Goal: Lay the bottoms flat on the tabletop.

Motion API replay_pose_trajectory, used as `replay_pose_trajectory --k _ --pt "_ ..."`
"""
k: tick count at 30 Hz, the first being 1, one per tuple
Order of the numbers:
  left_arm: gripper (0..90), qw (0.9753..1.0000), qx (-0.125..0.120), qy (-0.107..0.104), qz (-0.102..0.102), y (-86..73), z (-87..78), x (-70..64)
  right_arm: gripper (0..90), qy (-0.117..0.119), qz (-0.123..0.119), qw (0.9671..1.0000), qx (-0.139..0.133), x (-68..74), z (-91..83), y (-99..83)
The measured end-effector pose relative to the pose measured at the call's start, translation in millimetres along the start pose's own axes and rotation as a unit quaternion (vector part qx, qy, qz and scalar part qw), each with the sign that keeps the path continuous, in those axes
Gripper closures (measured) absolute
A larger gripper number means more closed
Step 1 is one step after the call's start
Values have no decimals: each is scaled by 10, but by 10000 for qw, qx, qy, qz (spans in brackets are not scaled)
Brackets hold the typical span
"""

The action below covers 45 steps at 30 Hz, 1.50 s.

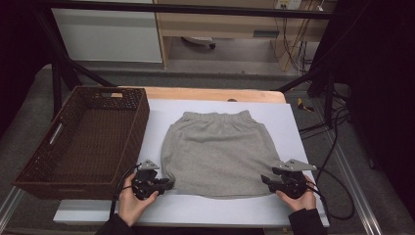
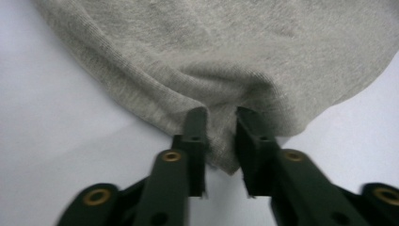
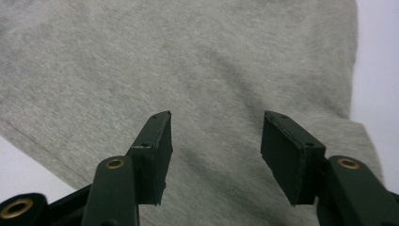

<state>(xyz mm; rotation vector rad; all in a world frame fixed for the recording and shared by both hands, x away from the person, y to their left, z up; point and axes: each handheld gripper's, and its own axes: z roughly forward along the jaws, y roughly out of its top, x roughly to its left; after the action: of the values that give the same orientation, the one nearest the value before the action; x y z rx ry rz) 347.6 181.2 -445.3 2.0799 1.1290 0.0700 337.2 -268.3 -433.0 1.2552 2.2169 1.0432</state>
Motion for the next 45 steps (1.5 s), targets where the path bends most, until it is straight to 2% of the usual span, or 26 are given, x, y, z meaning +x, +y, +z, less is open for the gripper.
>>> replay_pose_trajectory --k 2,5,7,8,11,13,15,17,19,23,25,27,28,29,30,35,36,39,40,41,42,45 --pt "859 9999 64 102 52 28 -46 -12 441 -12 -10 10000 2 -1 5 -12" --pt "877 9995 -71 268 131 87 -275 -62 441 -23 -46 10000 8 -13 -15 -28" --pt "878 9978 -151 577 285 146 -476 -124 441 -46 -23 10000 -29 -35 -53 -28" --pt "878 9970 -126 710 296 176 -556 -143 441 -59 -17 10000 -71 -50 -77 -25" --pt "858 9950 -216 924 306 231 -673 -146 398 -68 75 9998 -189 -78 -127 -15" --pt "771 9947 -238 976 241 249 -645 -138 348 -106 85 9998 -175 -90 -137 -11" --pt "678 9954 -228 903 240 251 -575 -129 323 -151 86 9998 -139 -110 -135 -19" --pt "587 9974 -308 608 217 241 -479 -125 309 -222 143 9996 -128 -137 -138 -35" --pt "570 9988 -259 371 160 227 -365 -128 301 -273 163 9994 -112 -181 -153 -55" --pt "516 9996 -26 111 241 166 -98 -201 300 -453 277 9985 -91 -265 -197 -116" --pt "500 9993 97 153 337 145 16 -240 297 -545 318 9980 -14 -311 -208 -168" --pt "501 9991 223 157 317 129 125 -268 292 -597 389 9974 94 -356 -211 -232" --pt "502 9991 201 153 341 124 161 -267 290 -619 418 9971 127 -371 -209 -263" --pt "517 9993 130 149 317 124 172 -270 289 -622 414 9970 180 -387 -210 -293" --pt "561 9993 161 149 304 130 175 -269 289 -638 467 9967 206 -392 -205 -319" --pt "822 9992 302 -46 274 119 187 -277 298 -591 553 9961 359 -434 -148 -379" --pt "834 9990 326 -18 310 121 184 -284 319 -594 563 9961 323 -435 -143 -382" --pt "870 9986 422 -25 319 132 166 -283 540 -537 548 9964 346 -427 -170 -373" --pt "876 9985 444 -48 306 132 157 -282 654 -511 543 9966 352 -424 -179 -369" --pt "879 9984 491 -97 274 132 147 -284 802 -385 564 9968 421 -427 -199 -361" --pt "882 9979 553 -114 305 133 122 -278 837 -296 600 9967 462 -432 -217 -355" --pt "885 9973 613 -204 361 132 9 -280 857 -164 629 9964 539 -450 -324 -337"
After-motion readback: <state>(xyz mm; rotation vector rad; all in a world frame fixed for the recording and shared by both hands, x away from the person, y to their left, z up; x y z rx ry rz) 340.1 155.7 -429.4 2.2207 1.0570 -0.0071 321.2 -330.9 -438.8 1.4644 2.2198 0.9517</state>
